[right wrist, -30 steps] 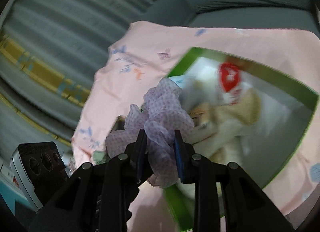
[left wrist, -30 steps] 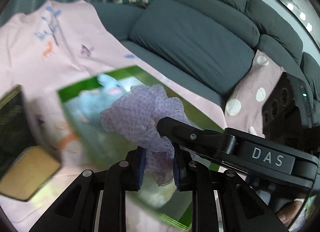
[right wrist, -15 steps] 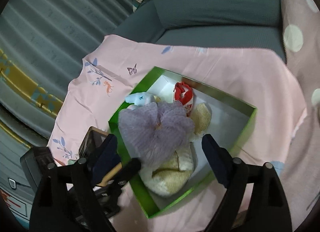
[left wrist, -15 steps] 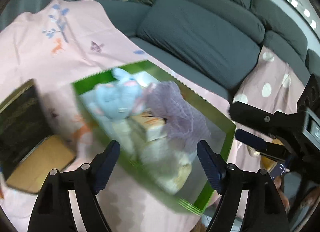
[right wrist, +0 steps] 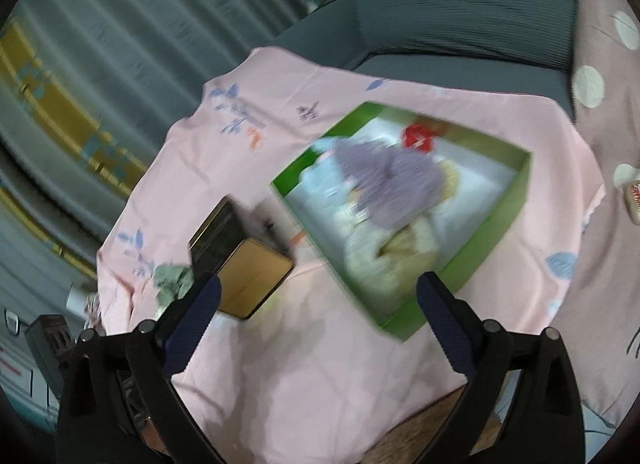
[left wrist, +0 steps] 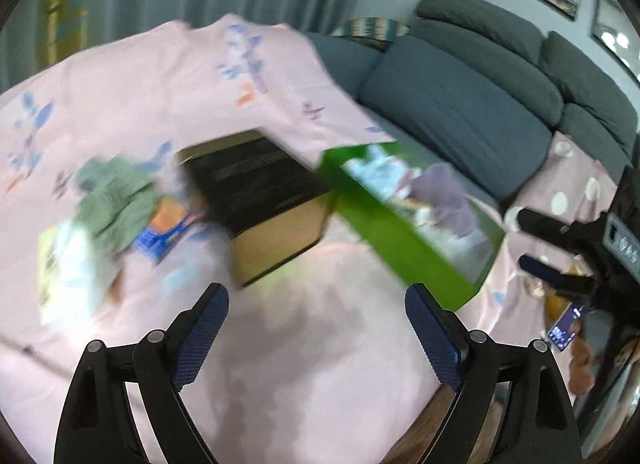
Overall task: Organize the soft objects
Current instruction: 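Withdraw both tools from the box back over the sheet, then grasp the green knit cloth with the right tool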
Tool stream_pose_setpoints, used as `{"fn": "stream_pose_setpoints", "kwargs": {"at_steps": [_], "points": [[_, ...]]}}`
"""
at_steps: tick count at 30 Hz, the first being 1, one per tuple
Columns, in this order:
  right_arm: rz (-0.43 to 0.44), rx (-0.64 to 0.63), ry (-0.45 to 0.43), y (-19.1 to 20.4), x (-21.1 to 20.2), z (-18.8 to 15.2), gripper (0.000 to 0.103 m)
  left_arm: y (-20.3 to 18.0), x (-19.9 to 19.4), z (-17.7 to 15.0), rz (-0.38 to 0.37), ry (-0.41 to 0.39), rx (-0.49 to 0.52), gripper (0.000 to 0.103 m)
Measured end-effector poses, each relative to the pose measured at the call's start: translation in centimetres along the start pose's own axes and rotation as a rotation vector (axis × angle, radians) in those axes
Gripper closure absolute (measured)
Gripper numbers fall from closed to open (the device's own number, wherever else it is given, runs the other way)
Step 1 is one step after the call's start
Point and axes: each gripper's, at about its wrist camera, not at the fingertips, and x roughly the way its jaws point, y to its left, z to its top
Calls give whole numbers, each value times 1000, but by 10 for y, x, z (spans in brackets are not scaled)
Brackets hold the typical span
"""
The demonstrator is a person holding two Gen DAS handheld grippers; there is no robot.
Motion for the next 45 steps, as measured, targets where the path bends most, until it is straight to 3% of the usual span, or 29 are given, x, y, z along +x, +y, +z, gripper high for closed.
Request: {"fn": "stream_pose_setpoints", "kwargs": {"at_steps": [7, 14, 23, 31, 38, 42, 45], "points": [[49, -79, 61, 39, 22, -26, 3, 66, -28, -39, 116, -10, -146, 13], [43, -158, 109, 68, 49, -49, 3, 121, -38, -72, 277, -52, -262, 13], [45, -213, 148, 101, 87, -72, 4, 150, -31, -93, 241, -45, -340, 13], [84, -240, 162, 137, 116, -64, 9, 171, -42, -100, 259, -82, -424, 13], [138, -375, 164, 218, 155, -47, 10, 182, -57, -99, 264, -148, -469, 13], [103, -472, 185, 265, 195, -44, 10, 190, -58, -100, 293, -134, -494, 13], [28, -535, 209, 289, 230, -49, 10, 193, -60, -101, 311, -130, -498, 13]]}}
